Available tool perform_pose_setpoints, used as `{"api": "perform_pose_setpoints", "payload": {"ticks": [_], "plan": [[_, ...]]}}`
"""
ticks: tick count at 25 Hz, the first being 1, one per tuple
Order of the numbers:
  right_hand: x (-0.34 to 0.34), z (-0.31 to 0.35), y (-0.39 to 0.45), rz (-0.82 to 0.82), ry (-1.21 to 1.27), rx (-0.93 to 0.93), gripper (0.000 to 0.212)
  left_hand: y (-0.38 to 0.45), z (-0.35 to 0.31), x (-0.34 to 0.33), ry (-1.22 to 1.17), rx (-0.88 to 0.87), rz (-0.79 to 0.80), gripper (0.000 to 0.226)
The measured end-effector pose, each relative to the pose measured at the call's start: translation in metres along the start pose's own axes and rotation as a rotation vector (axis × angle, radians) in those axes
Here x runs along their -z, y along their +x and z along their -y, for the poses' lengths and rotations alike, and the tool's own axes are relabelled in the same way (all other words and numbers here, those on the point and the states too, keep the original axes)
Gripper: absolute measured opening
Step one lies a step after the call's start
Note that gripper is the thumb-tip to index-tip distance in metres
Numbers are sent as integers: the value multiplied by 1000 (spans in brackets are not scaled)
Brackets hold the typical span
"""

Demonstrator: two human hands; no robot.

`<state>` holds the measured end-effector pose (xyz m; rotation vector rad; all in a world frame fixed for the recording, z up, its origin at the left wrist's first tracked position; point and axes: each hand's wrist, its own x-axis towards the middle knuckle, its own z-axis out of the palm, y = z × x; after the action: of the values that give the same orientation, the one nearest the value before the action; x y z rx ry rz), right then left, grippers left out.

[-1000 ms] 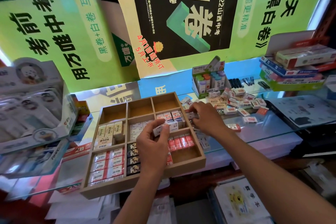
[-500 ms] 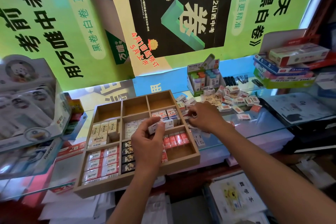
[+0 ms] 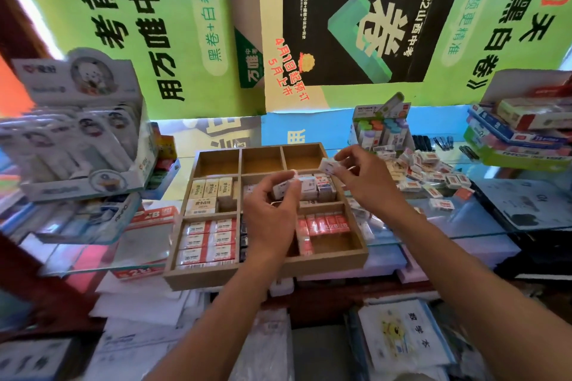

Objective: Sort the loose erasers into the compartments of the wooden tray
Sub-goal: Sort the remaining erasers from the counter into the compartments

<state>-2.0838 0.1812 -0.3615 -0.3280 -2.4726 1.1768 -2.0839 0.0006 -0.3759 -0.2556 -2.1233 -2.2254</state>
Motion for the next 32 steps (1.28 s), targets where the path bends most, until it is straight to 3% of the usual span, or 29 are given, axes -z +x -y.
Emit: {"api": "perform_pose_setpoints", "payload": {"ticks": [5, 8, 15, 20, 22, 26, 28, 32], "plan": [[-64, 42, 10, 231, -76, 86, 12, 32, 8, 88, 241, -40, -115, 15], [-103, 51, 23, 320, -257, 125, 15, 31, 14, 115, 218, 22, -145, 11], [-127, 47, 35, 201, -474, 273, 11, 34, 30, 112, 284, -15, -96, 16], [-121, 52, 29, 299, -320, 210, 23, 32, 33, 113, 330, -71, -96, 20], [-113, 60, 17, 284, -205, 237, 30, 31, 32, 113, 348, -97, -99, 23], [-107, 82, -18, 465, -47, 358, 35, 30, 29, 112, 375, -107, -111, 29], [-113, 80, -25, 392, -121, 487, 33, 28, 25, 113, 361, -106, -111, 30], [-111, 71, -20, 220, -200, 551, 23, 26, 17, 115, 227, -47, -80, 21]]}}
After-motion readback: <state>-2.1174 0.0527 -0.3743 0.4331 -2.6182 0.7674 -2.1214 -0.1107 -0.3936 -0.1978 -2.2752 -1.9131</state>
